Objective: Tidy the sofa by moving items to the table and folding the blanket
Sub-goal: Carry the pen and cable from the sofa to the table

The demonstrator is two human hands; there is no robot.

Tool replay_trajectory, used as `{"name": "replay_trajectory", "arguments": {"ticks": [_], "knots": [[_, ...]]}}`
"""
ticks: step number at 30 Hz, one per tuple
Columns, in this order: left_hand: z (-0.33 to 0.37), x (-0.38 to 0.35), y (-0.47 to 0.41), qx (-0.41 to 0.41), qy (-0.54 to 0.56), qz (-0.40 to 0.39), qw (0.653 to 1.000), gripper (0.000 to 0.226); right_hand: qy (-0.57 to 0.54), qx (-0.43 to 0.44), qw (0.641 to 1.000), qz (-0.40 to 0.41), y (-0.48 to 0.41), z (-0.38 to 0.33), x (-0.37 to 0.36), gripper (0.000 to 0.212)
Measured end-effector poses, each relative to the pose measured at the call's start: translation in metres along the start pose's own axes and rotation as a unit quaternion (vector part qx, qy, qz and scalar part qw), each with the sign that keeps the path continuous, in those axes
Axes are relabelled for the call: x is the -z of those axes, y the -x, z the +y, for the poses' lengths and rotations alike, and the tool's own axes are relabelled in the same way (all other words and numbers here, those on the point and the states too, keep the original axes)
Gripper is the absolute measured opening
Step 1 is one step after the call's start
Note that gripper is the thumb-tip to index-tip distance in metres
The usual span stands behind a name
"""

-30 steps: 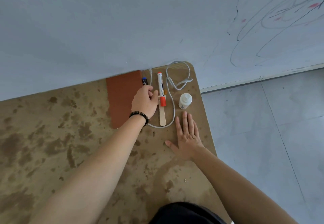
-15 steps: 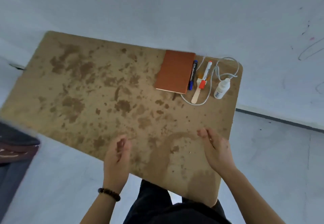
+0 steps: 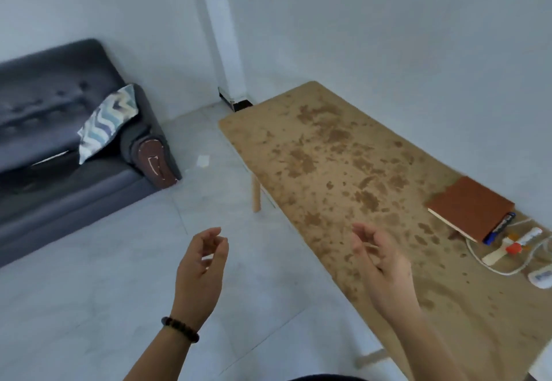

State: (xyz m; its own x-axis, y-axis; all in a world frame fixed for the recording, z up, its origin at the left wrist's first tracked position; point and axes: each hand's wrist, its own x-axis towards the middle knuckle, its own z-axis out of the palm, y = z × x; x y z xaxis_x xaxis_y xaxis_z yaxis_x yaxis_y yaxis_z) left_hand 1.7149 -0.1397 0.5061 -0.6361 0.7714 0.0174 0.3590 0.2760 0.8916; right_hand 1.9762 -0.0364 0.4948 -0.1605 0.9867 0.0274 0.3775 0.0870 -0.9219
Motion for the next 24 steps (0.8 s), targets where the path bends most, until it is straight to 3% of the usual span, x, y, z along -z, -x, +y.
{"name": "replay_trajectory", "arguments": {"ticks": [5,9,13,19,24], "knots": [[-0.090,0.160,0.015,0.053,0.028,0.096,0.994,0.027,0.022,0.083,0.990,-0.112,0.054,-0.058,-0.165,0.030],[-0.141,0.277,0.049,0.107,0.053,0.214,0.970,0.033,0.069,0.153,0.953,-0.250,0.083,-0.109,-0.283,0.042],[-0.179,0.358,0.068,0.147,0.068,0.319,0.934,0.031,0.075,0.205,0.912,-0.347,0.099,-0.162,-0.387,0.042],[-0.244,0.431,0.053,0.215,0.082,0.391,0.891,0.030,0.065,0.196,0.870,-0.447,0.120,-0.196,-0.537,0.029],[-0.318,0.521,-0.008,0.265,0.060,0.409,0.871,0.028,0.049,0.165,0.852,-0.495,0.121,-0.211,-0.688,0.033]]}}
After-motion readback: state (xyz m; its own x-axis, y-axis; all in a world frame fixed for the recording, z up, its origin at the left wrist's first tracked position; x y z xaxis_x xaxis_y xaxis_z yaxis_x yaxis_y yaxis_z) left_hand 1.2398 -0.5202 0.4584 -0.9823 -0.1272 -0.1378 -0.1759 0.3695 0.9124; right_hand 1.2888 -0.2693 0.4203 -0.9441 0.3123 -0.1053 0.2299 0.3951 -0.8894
